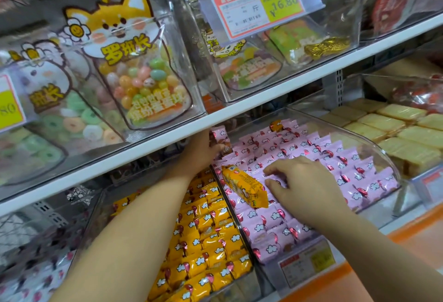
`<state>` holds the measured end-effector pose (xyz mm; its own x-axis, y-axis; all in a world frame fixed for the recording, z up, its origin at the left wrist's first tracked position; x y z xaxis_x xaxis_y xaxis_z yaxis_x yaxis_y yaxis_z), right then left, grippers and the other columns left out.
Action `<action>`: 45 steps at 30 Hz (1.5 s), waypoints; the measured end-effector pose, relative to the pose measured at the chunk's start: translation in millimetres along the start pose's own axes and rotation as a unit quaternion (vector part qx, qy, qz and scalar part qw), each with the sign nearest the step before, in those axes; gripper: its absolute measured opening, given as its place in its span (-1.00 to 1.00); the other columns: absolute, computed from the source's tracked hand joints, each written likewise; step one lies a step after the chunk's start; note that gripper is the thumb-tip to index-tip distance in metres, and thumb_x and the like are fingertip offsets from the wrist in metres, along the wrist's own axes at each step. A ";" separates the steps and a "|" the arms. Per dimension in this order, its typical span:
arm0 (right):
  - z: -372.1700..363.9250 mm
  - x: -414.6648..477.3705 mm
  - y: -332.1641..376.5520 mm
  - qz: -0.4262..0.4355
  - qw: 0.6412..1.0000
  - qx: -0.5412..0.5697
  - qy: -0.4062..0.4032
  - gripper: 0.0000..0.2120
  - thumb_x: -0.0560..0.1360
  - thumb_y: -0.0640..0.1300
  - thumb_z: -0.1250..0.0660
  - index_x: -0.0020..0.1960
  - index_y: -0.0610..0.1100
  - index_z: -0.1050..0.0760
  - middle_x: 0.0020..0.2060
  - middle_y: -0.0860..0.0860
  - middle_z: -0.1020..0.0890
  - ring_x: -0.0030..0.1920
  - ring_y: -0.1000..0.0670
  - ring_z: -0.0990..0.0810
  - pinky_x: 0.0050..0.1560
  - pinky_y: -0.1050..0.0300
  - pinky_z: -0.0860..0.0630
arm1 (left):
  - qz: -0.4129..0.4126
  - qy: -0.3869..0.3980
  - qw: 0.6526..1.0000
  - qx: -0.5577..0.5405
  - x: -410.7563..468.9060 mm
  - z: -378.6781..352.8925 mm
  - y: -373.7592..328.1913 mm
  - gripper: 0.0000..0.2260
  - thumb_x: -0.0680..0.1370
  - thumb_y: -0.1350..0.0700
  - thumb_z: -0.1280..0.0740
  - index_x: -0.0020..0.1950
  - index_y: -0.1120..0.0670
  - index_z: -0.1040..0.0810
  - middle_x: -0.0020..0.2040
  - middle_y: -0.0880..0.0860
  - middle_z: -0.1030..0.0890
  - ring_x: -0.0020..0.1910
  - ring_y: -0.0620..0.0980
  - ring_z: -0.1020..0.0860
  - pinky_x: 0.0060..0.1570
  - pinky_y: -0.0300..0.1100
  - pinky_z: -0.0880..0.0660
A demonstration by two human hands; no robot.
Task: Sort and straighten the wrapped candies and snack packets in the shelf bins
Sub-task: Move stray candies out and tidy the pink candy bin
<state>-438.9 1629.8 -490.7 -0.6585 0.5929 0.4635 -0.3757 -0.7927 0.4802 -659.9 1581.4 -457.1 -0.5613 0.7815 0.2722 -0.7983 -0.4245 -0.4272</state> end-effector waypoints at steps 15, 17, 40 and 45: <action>-1.2 0.2 0.7 0.010 1.000 0.008 -0.022 -0.72 0.56 0.10 -0.19 0.24 0.15 -0.47 0.07 0.15 -0.58 0.06 0.10 -0.45 0.05 0.20 -0.31 | -0.045 -0.071 0.996 -0.031 -17.6 7.9 -13.3 -0.57 0.54 0.10 -0.34 0.39 0.10 -0.37 0.34 0.07 -0.46 0.32 0.03 -0.41 0.27 -0.18 -0.30; -1.9 0.7 0.5 0.009 1.000 0.008 -0.022 -0.72 0.56 0.10 -0.18 0.24 0.15 -0.47 0.07 0.14 -0.58 0.08 0.09 -0.46 0.06 0.19 -0.31 | -0.078 -0.010 0.997 0.015 -26.5 4.7 -15.8 -0.60 0.62 0.05 -0.20 0.45 0.08 -0.31 0.42 0.04 -0.38 0.39 0.00 -0.34 0.27 -0.22 -0.23; 11.0 -9.3 18.7 0.027 0.994 0.103 -0.007 -0.61 0.45 0.23 -0.27 0.14 0.02 -0.57 -0.08 0.11 -0.64 -0.18 0.13 -0.46 -0.08 0.19 -0.35 | 0.059 0.003 0.998 -0.028 -77.5 31.6 -22.9 -0.71 0.64 0.10 -0.11 0.33 -0.09 -0.43 0.25 -0.07 -0.51 -0.15 -0.14 -0.48 -0.23 -0.31 -0.41; 5.5 -19.1 36.1 0.028 0.999 -0.038 0.018 -0.57 0.43 0.28 -0.25 0.23 0.12 -0.45 -0.10 0.09 -0.64 0.03 -0.02 -0.51 0.24 0.07 -0.23 | 0.007 -0.021 0.999 -0.026 -137.7 58.5 -15.2 -0.75 0.61 0.13 -0.18 0.24 -0.08 -0.51 0.17 -0.13 -0.56 0.08 -0.19 -0.50 -0.05 -0.46 -0.35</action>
<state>-436.3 1590.7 -478.1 -0.7032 0.5420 0.4601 -0.3842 -0.8342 0.3955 -583.3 1453.5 -437.6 -0.5824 0.7553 0.3004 -0.7781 -0.4112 -0.4748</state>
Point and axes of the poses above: each hand's wrist, its own x-axis towards the middle knuckle, its own z-axis out of the back of the hand, y = z × x, the point moved 3 cm from there along x, towards the middle knuckle
